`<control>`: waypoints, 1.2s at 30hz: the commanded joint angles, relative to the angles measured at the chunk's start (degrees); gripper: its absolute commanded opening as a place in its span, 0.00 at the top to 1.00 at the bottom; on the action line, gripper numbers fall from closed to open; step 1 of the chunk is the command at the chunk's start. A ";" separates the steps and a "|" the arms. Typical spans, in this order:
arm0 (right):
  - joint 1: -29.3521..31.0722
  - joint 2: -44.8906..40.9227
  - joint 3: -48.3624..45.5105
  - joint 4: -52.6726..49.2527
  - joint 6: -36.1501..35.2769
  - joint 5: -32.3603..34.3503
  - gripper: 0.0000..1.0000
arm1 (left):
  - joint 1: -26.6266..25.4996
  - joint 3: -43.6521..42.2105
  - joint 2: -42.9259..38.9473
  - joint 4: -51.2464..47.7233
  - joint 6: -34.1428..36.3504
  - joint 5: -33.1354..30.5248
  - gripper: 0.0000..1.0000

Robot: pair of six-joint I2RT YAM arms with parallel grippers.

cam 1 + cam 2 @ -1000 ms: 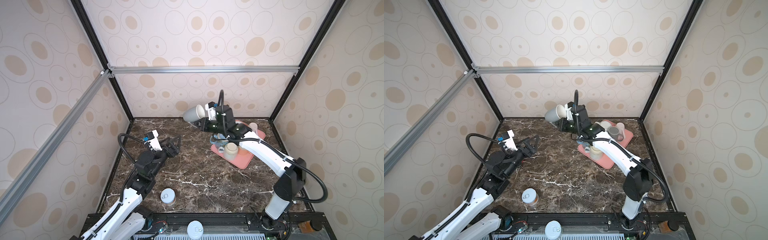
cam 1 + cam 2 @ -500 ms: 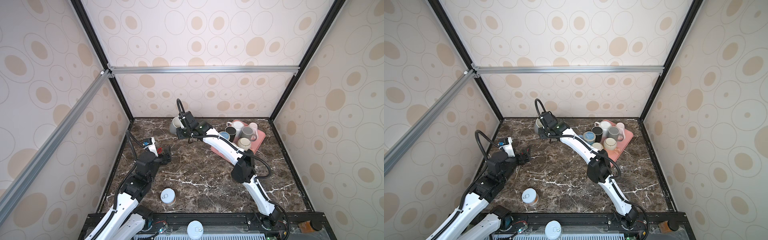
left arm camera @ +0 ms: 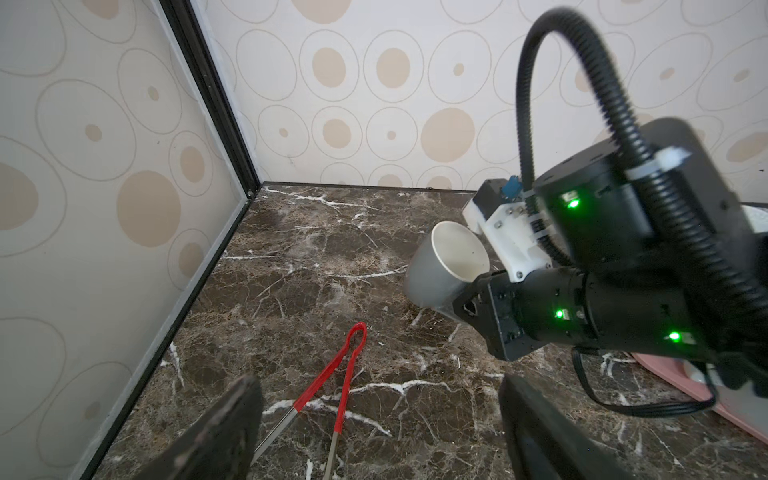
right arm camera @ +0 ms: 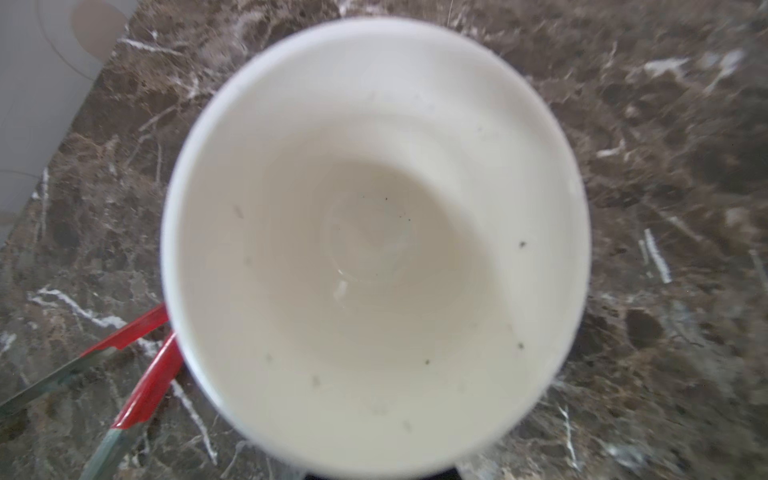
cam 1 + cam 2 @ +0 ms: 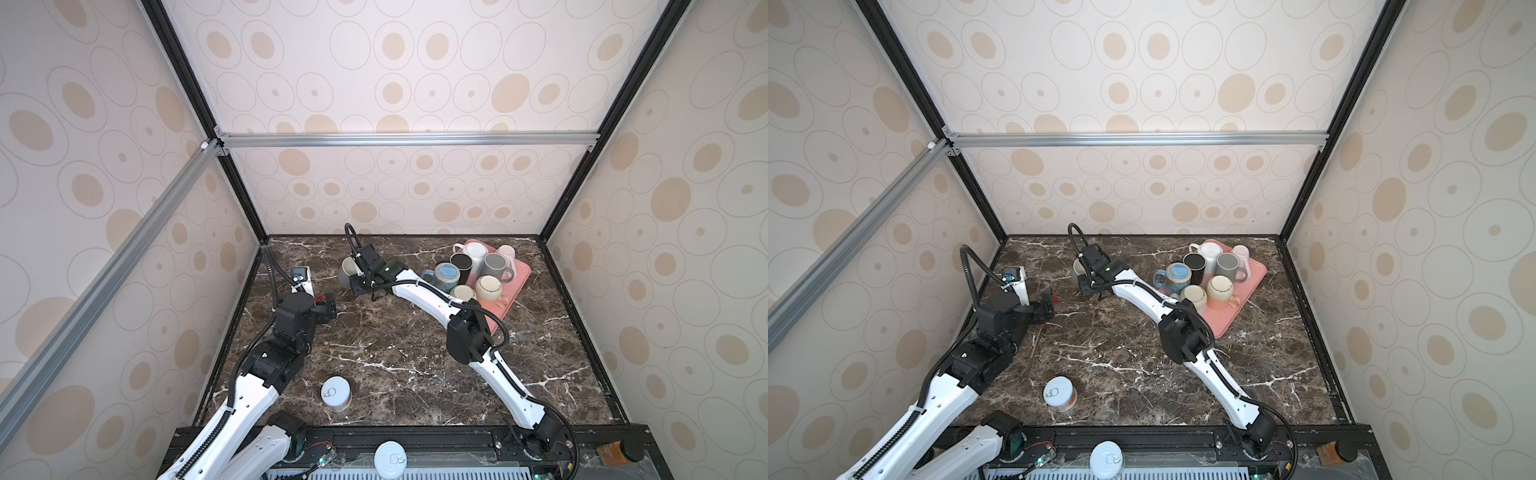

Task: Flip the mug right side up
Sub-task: 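Rotate the grey mug upright with the right gripper and lower it onto the table, then release the grey mug with the right gripper while the left gripper approaches the tray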

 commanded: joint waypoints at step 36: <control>0.30 -20.89 -8.08 -3.16 -1.25 4.12 0.49 | 0.50 0.89 -0.43 -1.90 0.36 11.95 0.18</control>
